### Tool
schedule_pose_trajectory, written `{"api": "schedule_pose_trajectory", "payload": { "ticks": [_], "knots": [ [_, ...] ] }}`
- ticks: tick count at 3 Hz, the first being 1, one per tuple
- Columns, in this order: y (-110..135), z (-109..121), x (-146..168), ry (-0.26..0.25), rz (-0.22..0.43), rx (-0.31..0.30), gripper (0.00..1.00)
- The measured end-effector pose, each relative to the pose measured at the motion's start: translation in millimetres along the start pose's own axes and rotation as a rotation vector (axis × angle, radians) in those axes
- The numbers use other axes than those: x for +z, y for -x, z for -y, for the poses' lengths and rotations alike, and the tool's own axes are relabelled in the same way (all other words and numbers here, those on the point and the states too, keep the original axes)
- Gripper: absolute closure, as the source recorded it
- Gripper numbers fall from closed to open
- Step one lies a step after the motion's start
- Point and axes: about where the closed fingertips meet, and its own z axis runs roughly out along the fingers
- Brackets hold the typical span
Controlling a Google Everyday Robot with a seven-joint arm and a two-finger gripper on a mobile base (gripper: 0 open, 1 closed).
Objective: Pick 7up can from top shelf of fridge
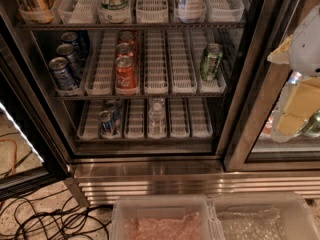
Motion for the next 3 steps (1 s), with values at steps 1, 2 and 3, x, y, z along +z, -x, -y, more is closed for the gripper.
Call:
{"api": "schedule_pose_trajectory", "payload": {
  "ticks": [1, 2, 3],
  "knots": [
    [0, 0, 0, 0.000, 0.000, 0.000, 0.00],
    [10, 3, -1, -0.003, 0.000, 0.022, 0.00],
    [23, 10, 3, 0.018, 0.001, 0.069, 0.00]
  ]
}}
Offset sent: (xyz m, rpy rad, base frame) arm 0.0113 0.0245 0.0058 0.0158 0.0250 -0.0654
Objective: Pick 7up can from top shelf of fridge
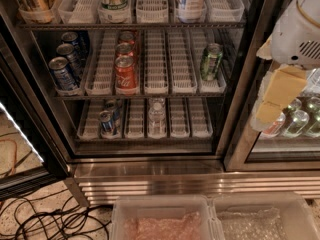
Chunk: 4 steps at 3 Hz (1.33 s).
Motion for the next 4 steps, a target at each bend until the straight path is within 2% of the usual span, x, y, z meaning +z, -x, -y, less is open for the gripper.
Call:
{"api": "schedule_pose_trajectory", "payload": {
  "ticks": [1, 2, 3, 4],
  "knots": [
    [11, 0, 8, 0.041, 0.010, 0.011, 0.00],
    [11, 0, 9, 0.042, 0.010, 0.011, 0.00],
    [17, -2, 11, 0.013, -0.013, -0.007, 0.00],
    [46, 6, 23, -0.023, 0.036, 0.057, 0.00]
  ]
}}
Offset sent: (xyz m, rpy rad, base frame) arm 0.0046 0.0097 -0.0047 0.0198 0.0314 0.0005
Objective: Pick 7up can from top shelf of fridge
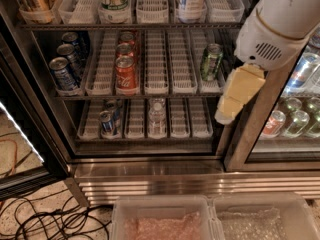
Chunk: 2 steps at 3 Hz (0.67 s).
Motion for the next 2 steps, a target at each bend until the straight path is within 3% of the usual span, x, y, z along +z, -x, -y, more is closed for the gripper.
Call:
{"api": "schedule_pose_trajectory", "payload": {
  "ticks": [1, 2],
  "knots": [
    [38, 11, 10, -0.030, 0.029, 0.110, 0.00],
    [69, 11, 19, 0.017, 0.062, 0.175, 0.00]
  ]
}}
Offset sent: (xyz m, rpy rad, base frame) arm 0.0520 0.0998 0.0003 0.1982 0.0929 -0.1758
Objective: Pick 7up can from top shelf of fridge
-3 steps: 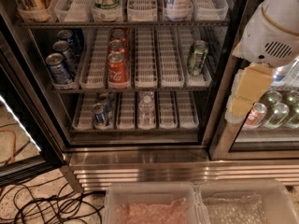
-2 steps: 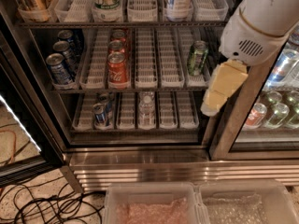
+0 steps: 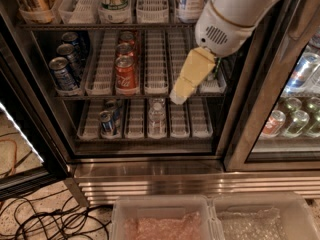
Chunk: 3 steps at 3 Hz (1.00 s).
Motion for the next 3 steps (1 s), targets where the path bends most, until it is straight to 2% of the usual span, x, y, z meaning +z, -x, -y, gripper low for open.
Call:
{"api": "schedule_pose_trajectory", "payload": {
  "ticks": [1, 2, 3],
  "knots": [
    [1, 0, 0, 0.000, 0.003, 0.008, 0.00],
    [12, -9, 3, -0.053, 0.037, 0.023, 0.00],
    [41, -35, 13, -0.161, 0.104, 0.053, 0.00]
  ]
}}
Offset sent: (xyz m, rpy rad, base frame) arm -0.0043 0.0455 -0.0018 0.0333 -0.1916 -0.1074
